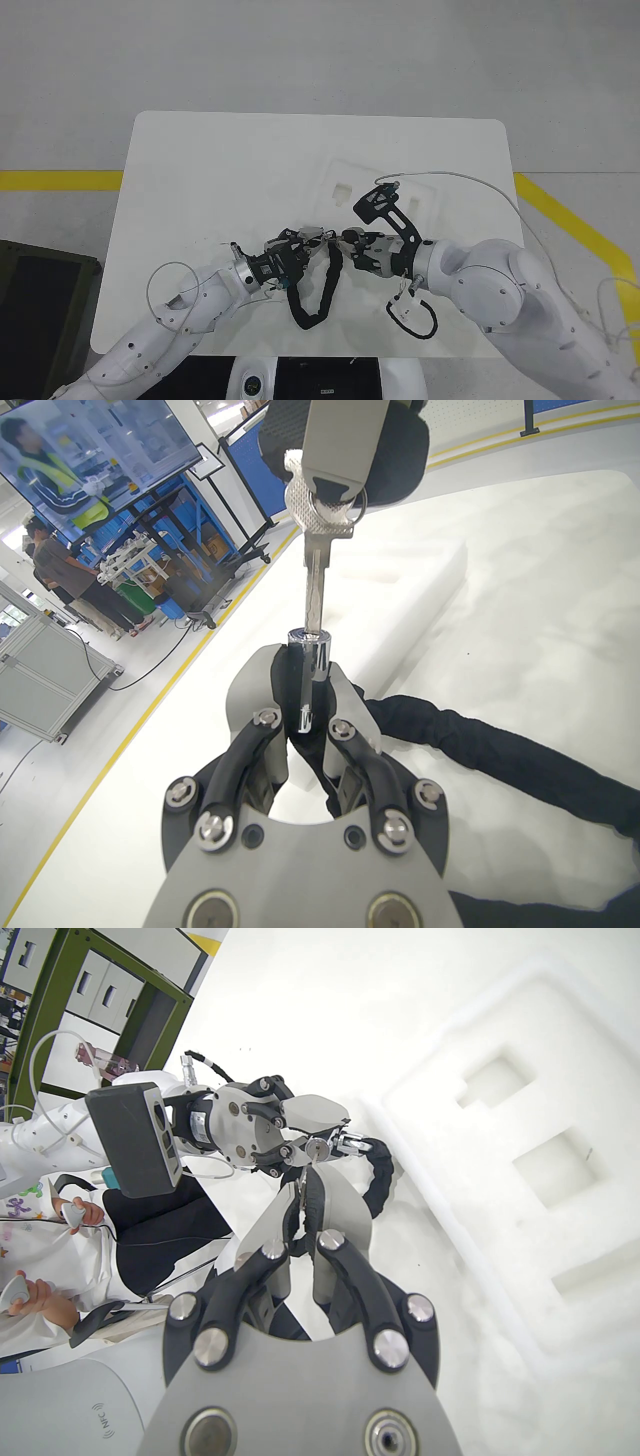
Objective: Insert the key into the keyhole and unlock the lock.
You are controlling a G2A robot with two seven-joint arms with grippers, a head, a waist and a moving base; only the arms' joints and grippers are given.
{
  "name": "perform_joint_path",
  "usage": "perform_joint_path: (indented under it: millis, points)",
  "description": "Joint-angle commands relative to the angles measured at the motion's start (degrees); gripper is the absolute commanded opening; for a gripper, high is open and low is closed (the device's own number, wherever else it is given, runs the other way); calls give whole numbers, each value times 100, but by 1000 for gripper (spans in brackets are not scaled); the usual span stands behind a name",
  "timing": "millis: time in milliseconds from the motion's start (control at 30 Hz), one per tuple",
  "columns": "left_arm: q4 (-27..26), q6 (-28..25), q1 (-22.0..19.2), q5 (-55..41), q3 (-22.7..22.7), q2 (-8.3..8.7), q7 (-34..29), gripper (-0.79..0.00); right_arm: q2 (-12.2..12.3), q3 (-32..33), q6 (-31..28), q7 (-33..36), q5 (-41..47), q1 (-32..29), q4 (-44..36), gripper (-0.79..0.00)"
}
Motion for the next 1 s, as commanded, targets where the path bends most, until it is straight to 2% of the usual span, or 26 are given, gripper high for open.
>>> perform_joint_path:
  millis: [0,967]
  points:
    - [0,0,0,0,0,0,0,-785,-11,-5,3,8,9,8,12,-785]
    - [0,0,0,0,0,0,0,-785,-187,-278,182,251,-219,318,174,-785]
